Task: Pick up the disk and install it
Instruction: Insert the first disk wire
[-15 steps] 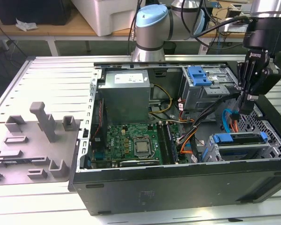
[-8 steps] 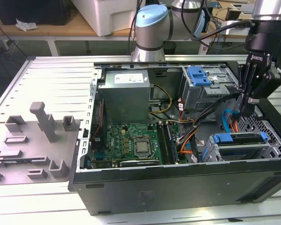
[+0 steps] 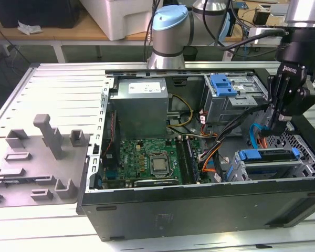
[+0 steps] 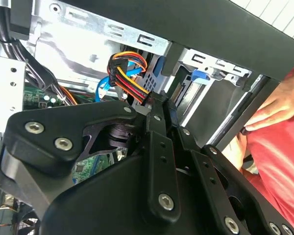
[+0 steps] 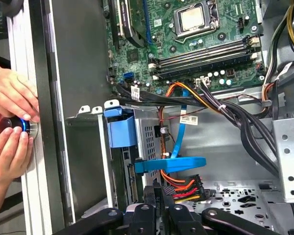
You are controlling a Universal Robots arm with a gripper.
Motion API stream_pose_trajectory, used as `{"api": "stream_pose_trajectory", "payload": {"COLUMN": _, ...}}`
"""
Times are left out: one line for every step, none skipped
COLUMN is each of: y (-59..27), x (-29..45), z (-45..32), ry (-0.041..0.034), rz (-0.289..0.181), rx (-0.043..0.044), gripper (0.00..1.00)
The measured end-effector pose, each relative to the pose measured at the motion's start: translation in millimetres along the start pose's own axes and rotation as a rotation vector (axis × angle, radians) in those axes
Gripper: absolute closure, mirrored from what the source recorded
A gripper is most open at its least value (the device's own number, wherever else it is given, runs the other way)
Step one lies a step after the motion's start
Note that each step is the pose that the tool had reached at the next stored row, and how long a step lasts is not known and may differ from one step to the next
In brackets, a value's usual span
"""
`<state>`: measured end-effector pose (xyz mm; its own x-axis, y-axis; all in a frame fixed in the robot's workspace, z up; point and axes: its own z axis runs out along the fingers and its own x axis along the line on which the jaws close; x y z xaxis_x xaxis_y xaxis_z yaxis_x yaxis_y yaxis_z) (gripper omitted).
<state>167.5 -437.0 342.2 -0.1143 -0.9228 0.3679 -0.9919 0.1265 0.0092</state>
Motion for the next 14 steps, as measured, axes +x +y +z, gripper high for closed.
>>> {"api": "stream_pose_trajectory", "payload": {"y": 0.4, "x": 1.4, "z": 0.5, "ry": -0.0045, "rz": -0.001, "rx": 0.0008, "gripper": 0.83}}
{"api": "stream_pose_trajectory", "payload": {"y": 0.7, "x": 2.4, "z": 0.9, "ry": -0.0078, "rz": -0.003, "rx": 0.0013, "gripper": 0.83}}
{"api": "stream_pose_trajectory", "payload": {"y": 1.1, "x": 3.7, "z": 1.4, "ry": -0.0121, "rz": -0.004, "rx": 0.0021, "gripper": 0.83}}
{"api": "stream_pose_trajectory", "payload": {"y": 1.4, "x": 4.6, "z": 1.7, "ry": -0.0154, "rz": -0.005, "rx": 0.0027, "gripper": 0.83}}
{"api": "stream_pose_trajectory", "payload": {"y": 1.8, "x": 5.5, "z": 2.1, "ry": -0.0195, "rz": -0.006, "rx": 0.0034, "gripper": 0.83}}
{"api": "stream_pose_trajectory", "payload": {"y": 2.2, "x": 6.4, "z": 2.5, "ry": -0.0233, "rz": -0.007, "rx": 0.0040, "gripper": 0.83}}
{"api": "stream_pose_trajectory", "payload": {"y": 2.6, "x": 7.5, "z": 2.9, "ry": -0.0279, "rz": -0.009, "rx": 0.0048, "gripper": 0.83}}
{"api": "stream_pose_trajectory", "payload": {"y": 2.9, "x": 8.3, "z": 3.2, "ry": -0.0316, "rz": -0.010, "rx": 0.0054, "gripper": 0.83}}
{"api": "stream_pose_trajectory", "payload": {"y": 3.3, "x": 9.3, "z": 3.6, "ry": -0.0362, "rz": -0.011, "rx": 0.0061, "gripper": 0.83}}
{"api": "stream_pose_trajectory", "payload": {"y": 3.6, "x": 10.1, "z": 3.9, "ry": -0.0396, "rz": -0.012, "rx": 0.0067, "gripper": 0.83}}
{"api": "stream_pose_trajectory", "payload": {"y": 4.0, "x": 11.2, "z": 4.3, "ry": -0.0444, "rz": -0.014, "rx": 0.0076, "gripper": 0.83}}
{"api": "stream_pose_trajectory", "payload": {"y": 4.2, "x": 11.9, "z": 4.6, "ry": -0.0476, "rz": -0.015, "rx": 0.0081, "gripper": 0.83}}
{"api": "stream_pose_trajectory", "payload": {"y": 4.6, "x": 13.8, "z": 5.2, "ry": -0.0559, "rz": -0.017, "rx": 0.0095, "gripper": 0.83}}
{"api": "stream_pose_trajectory", "payload": {"y": 4.9, "x": 15.1, "z": 5.6, "ry": -0.0623, "rz": -0.018, "rx": 0.0104, "gripper": 0.83}}
